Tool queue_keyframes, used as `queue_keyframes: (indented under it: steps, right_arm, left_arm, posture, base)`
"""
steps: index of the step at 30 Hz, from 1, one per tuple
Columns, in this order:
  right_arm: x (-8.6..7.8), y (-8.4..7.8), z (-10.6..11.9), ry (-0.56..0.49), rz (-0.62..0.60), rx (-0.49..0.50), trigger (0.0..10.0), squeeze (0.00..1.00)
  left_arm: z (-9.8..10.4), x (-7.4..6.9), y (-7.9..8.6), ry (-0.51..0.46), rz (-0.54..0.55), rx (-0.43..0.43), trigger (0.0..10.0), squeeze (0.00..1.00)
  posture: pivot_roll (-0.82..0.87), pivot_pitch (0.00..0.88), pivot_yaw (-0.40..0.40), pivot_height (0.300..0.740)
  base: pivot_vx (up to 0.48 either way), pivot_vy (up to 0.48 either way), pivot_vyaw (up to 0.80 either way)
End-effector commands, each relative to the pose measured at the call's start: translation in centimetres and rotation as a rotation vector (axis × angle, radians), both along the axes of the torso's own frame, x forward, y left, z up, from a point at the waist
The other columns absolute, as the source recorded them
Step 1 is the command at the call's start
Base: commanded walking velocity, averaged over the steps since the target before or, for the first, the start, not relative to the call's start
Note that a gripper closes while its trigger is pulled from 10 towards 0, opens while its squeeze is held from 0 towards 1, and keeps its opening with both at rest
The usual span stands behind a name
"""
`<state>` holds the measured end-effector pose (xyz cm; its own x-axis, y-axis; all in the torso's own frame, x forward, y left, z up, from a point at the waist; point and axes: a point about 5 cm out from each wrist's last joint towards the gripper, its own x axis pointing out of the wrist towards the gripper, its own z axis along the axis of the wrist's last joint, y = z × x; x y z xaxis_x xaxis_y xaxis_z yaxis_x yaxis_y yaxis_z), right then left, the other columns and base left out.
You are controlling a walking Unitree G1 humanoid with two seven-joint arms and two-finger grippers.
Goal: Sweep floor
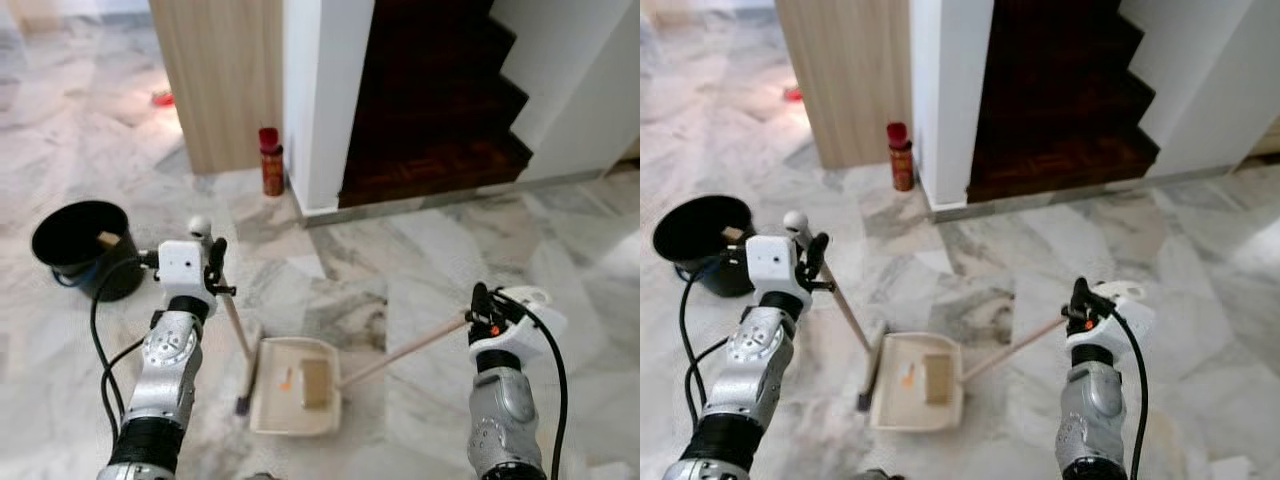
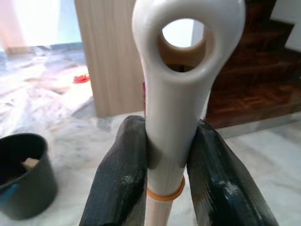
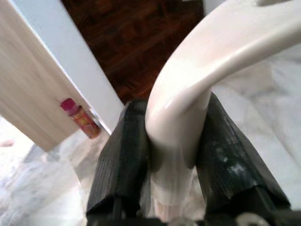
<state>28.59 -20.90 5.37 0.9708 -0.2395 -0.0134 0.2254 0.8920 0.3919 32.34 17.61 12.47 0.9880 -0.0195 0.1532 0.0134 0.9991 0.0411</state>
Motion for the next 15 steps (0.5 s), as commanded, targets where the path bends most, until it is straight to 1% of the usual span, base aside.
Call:
queue_keyframes:
  steps: [1, 15]
  right_arm:
    - [0.15, -0.54, 0.80, -0.037, -0.020, -0.005, 10.0, 0.00]
    - [0.16, -0.31, 0.75, -0.036, -0.007, -0.003, 10.0, 0.00]
  left_arm:
    - [0.99, 0.16, -0.55, -0.040, -0.022, 0.001, 10.0, 0.00]
    - [1.03, 0.07, -0.49, -0.042, -0.020, -0.002, 10.0, 0.00]
  posture:
    - [0.14, 0.107, -0.063, 0.740]
    - [0.14, 0.110, -0.064, 0.740]
  base:
    - [0.000, 0.368, 0.00]
    - [0.000, 0.366, 0.00]
